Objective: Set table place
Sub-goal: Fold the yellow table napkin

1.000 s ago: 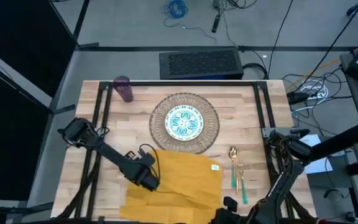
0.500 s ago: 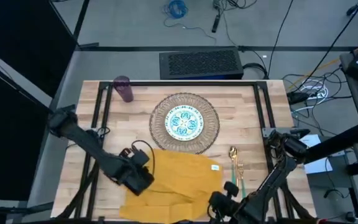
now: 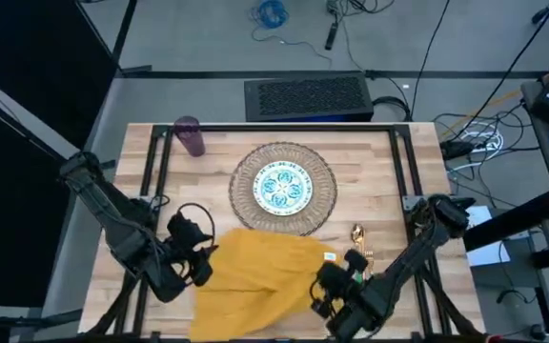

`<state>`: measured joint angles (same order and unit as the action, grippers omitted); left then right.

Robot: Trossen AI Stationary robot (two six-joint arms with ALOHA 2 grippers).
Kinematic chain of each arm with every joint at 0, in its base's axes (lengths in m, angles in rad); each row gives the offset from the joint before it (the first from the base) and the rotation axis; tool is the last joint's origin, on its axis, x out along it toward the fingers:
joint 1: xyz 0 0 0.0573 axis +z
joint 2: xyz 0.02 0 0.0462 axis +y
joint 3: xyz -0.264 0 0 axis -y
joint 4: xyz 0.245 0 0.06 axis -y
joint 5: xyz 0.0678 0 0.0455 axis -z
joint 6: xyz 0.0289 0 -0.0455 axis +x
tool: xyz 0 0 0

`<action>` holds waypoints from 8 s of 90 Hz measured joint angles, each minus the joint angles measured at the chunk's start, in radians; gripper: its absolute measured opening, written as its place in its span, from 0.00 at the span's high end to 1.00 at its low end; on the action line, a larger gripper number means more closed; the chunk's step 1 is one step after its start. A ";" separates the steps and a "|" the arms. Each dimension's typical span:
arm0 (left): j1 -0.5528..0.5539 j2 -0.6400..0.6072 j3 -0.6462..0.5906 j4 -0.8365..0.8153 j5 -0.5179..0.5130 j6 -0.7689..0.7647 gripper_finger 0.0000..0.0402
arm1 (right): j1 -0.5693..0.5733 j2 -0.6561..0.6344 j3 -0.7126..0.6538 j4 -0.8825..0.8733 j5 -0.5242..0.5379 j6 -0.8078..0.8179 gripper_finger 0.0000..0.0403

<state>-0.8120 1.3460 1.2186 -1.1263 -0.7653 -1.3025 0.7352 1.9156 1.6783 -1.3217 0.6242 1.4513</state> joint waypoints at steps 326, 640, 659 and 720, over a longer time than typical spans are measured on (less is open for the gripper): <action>-0.290 0.620 -0.040 0.936 0.230 -0.727 1.00 | 0.094 -0.036 -0.001 0.289 -0.132 -0.159 1.00; -0.189 0.553 0.078 -0.443 0.003 -0.655 1.00 | -0.081 -0.076 -0.238 0.038 -0.299 0.138 1.00; -0.189 0.553 0.059 -0.421 -0.052 -0.655 1.00 | -0.082 -0.076 -0.241 0.039 -0.291 0.109 0.91; -0.182 0.551 0.055 -0.315 -0.051 -0.549 1.00 | 0.027 -0.076 -0.240 0.501 -0.329 0.049 0.56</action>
<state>-0.9940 1.8975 1.2732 -1.4415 -0.8165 -1.8517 0.7618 1.8397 1.4387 -0.8212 0.2954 1.5003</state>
